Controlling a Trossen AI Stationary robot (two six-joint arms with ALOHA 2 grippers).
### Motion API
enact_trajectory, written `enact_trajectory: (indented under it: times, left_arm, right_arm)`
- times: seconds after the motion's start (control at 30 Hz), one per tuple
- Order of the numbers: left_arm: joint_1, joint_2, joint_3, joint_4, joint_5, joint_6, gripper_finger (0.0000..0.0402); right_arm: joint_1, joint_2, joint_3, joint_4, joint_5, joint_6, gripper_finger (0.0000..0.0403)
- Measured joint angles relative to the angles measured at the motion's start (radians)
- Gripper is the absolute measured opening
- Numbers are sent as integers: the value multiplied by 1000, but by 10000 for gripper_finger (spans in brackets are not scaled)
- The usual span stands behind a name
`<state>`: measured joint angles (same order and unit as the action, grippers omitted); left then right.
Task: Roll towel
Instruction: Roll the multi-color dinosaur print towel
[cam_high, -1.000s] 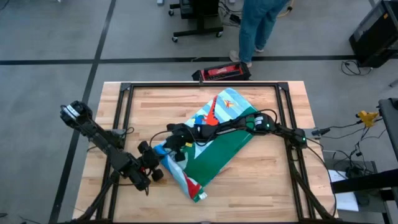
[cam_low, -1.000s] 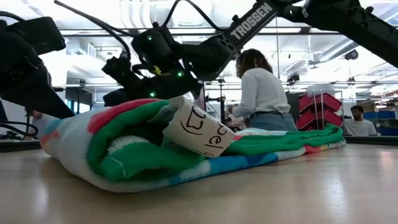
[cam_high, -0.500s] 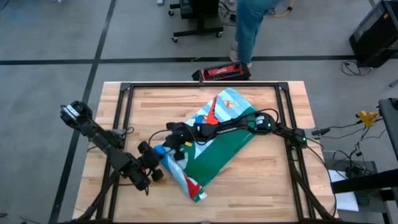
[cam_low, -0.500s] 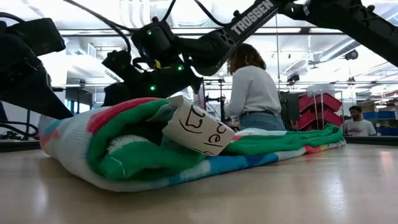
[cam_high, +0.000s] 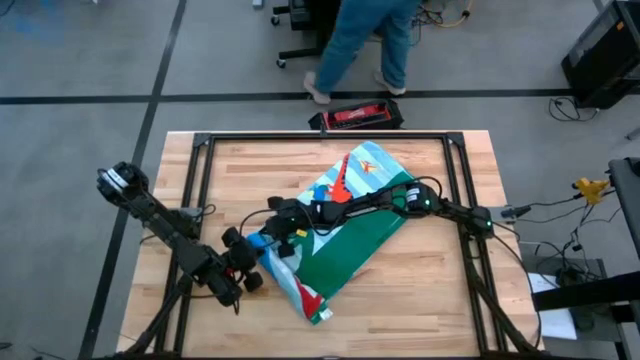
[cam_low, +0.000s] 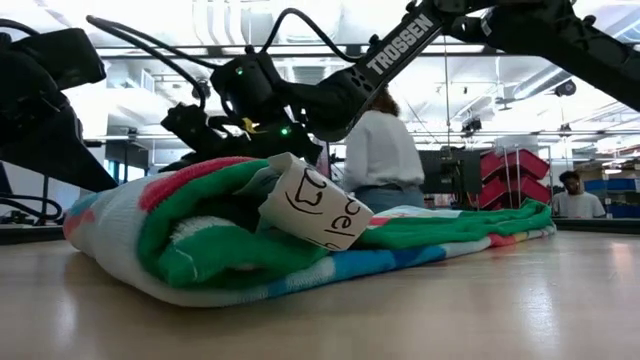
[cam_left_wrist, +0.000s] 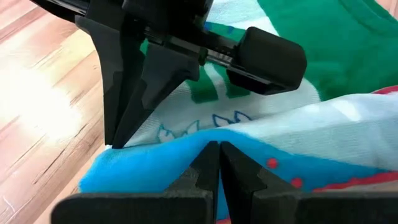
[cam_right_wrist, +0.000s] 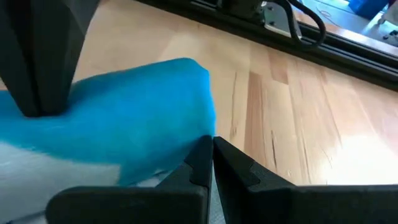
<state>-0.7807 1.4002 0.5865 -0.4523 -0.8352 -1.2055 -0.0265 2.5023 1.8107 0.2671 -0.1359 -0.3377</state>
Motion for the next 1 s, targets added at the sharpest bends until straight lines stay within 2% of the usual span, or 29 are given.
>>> enact_trajectory:
  times: [0.2, 0.3, 0.43, 0.6, 0.7, 0.8, 0.93, 1.0]
  left_arm:
    - [0, 0, 0, 0, 0, -4, 0]
    - [0, 2, 0, 1, -1, -4, 0]
    - [2, 13, -1, 2, -18, -4, 0]
    - [8, 28, -15, 10, -22, -4, 0]
    - [12, 43, -24, 31, -39, -1, 0]
    - [13, 50, -26, 56, -74, 30, 0]
    - [13, 50, -26, 76, -106, 70, 0]
    - [13, 50, -25, 79, -125, 81, 0]
  right_arm:
    - [0, 8, 0, -2, -101, -3, 0]
    - [0, 7, 0, -3, -109, -3, 0]
    - [0, -21, 0, -59, -47, -7, 0]
    - [5, -94, 0, -162, -32, -3, 0]
    - [24, -141, -9, -225, 46, -28, 0]
    - [43, -206, -49, -232, 91, -52, 0]
    - [74, -305, -179, -217, 43, -73, 0]
    - [96, -344, -277, -144, 8, -59, 0]
